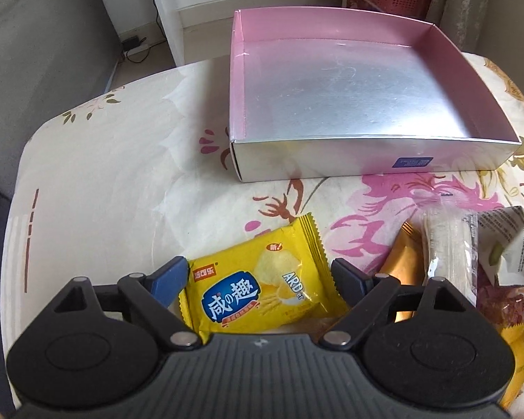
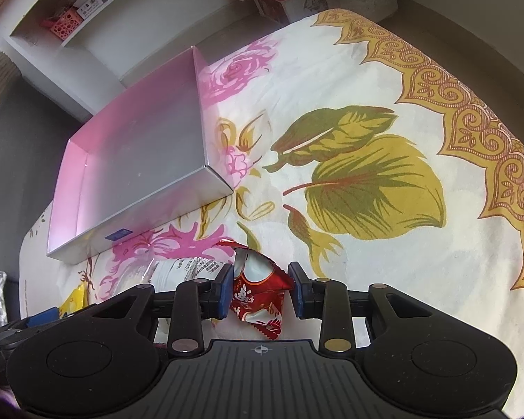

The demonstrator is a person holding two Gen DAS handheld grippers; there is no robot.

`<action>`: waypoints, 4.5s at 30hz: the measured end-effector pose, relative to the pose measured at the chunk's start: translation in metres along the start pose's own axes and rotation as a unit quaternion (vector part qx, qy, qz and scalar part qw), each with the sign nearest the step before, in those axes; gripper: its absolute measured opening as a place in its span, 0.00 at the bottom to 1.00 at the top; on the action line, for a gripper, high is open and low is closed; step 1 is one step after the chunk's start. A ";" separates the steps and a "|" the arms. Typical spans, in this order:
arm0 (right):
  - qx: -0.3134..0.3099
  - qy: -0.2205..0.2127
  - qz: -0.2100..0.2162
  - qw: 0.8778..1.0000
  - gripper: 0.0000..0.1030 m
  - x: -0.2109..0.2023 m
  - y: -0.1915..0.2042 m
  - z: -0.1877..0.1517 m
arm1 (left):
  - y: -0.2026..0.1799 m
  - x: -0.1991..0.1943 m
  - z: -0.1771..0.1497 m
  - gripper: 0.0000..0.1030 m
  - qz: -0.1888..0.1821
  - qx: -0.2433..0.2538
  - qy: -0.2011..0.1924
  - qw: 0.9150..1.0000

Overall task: Organize snacks
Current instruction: 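Carry both snacks into the pink box and open both tools, then grasp the white wrapper with left tool while right tool grasps yellow waffle pack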

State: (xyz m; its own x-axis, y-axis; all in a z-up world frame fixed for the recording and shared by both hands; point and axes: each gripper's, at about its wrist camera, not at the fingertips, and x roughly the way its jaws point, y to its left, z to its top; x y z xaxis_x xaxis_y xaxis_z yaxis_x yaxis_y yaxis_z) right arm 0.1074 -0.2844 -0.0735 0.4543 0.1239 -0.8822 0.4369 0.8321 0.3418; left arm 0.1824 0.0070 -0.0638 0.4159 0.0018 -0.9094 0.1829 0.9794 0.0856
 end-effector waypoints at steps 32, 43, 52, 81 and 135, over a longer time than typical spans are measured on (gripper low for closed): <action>0.007 -0.050 0.056 0.997 0.31 -0.037 0.015 0.006 | 0.056 -0.021 -0.016 0.75 -0.047 -0.113 -0.035 0.992; -0.013 -0.051 0.062 0.997 0.31 -0.035 0.033 0.005 | 0.042 0.010 -0.016 0.98 0.009 -0.103 0.003 0.995; -0.027 -0.069 0.064 0.995 0.31 -0.045 0.037 0.006 | 0.063 -0.008 -0.031 0.67 0.012 -0.136 -0.026 0.990; -0.008 -0.092 0.123 0.988 0.32 0.003 0.055 0.060 | -0.026 -0.025 0.061 0.67 -0.077 0.002 -0.159 0.984; -0.183 -0.104 0.076 0.975 0.94 -0.084 0.082 -0.064 | 0.021 -0.087 -0.082 1.00 -0.087 0.007 -0.139 0.986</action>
State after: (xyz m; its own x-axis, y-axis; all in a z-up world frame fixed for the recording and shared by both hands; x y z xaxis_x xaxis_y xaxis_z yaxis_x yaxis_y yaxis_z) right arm 0.0557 -0.1924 0.0075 0.6573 0.1806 -0.7317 0.0634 0.9542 0.2924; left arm 0.0772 0.0435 -0.0158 0.6057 -0.2231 -0.7638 0.2849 0.9571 -0.0537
